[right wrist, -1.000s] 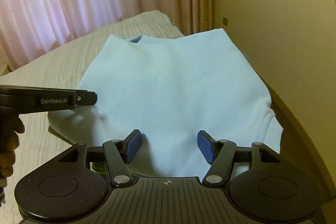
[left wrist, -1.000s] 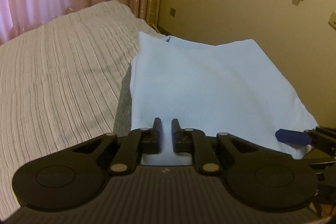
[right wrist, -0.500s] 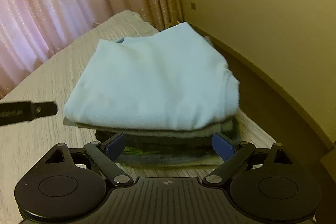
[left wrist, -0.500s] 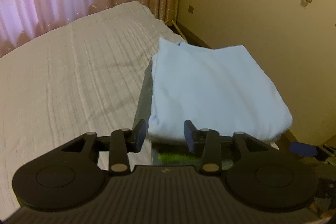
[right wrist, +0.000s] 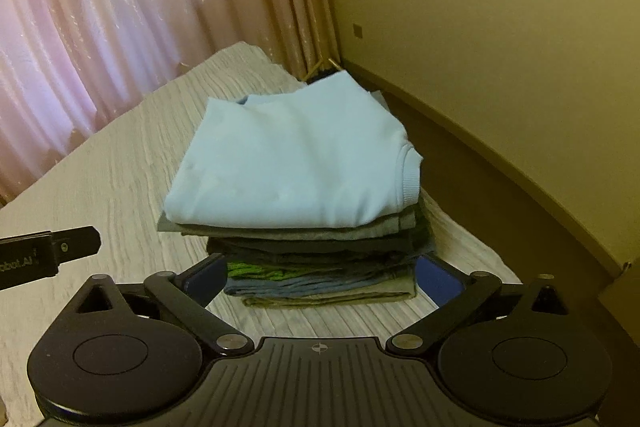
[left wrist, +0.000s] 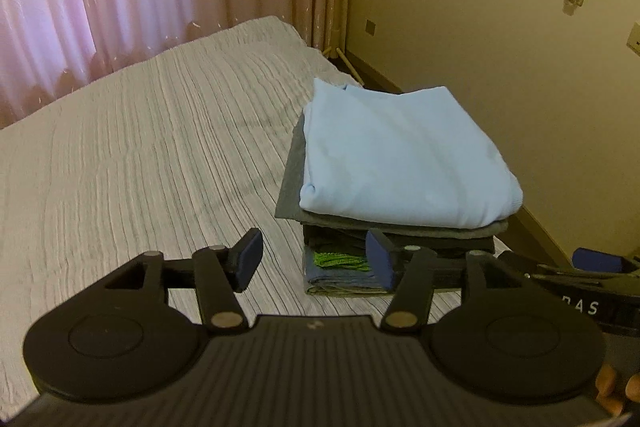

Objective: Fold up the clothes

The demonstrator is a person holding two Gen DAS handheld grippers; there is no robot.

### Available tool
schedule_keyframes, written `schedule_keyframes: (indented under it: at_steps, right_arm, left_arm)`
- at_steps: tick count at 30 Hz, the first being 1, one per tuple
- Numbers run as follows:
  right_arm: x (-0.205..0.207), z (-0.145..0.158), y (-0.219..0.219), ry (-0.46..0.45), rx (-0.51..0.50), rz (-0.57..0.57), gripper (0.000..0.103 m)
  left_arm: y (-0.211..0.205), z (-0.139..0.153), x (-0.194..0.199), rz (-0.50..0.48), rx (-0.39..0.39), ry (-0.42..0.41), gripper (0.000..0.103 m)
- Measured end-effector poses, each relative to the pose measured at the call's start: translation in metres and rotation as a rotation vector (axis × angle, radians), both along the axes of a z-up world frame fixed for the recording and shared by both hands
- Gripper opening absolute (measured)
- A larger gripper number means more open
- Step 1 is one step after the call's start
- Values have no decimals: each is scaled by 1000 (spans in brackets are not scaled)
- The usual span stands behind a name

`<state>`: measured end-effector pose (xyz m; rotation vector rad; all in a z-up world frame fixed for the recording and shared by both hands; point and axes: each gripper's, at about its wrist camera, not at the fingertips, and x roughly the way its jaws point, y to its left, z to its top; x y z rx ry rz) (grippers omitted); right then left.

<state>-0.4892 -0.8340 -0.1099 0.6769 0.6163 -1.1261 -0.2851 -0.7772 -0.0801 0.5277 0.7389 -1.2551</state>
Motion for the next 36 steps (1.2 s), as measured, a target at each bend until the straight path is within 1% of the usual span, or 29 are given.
schedule_keyframes:
  at_steps: [7,13,17,21,23,25,29,36]
  right_arm:
    - [-6,12,21,-14,-8,-6,103]
    - [-10,15,33,-20,-3,-16,103]
    - [-13,16,41,-23,0,-23,103]
    - [-15,17,47,-6,-18,-36,103]
    - [-16,17,50,3,-28,-43,103]
    - [-16,17,53,13,-39,-50,103]
    - [-19,17,57,30,-53,-51,103]
    - [-25,13,58,28,-28,-47,103]
  left_arm:
    - [21,10,-11,-14,-23,-23,61]
    - [35,17,-20,-17,-33,-60,66]
    - [43,18,-24,-25,-44,-62,79]
    - [50,17,-28,-30,-47,-78,81]
    - [54,17,-33,-32,-50,-113,88]
    - [58,16,-37,-31,-54,-138,88]
    - [63,16,-40,-28,-53,-126,88]
    - [67,13,-47,-22,-44,-143,88]
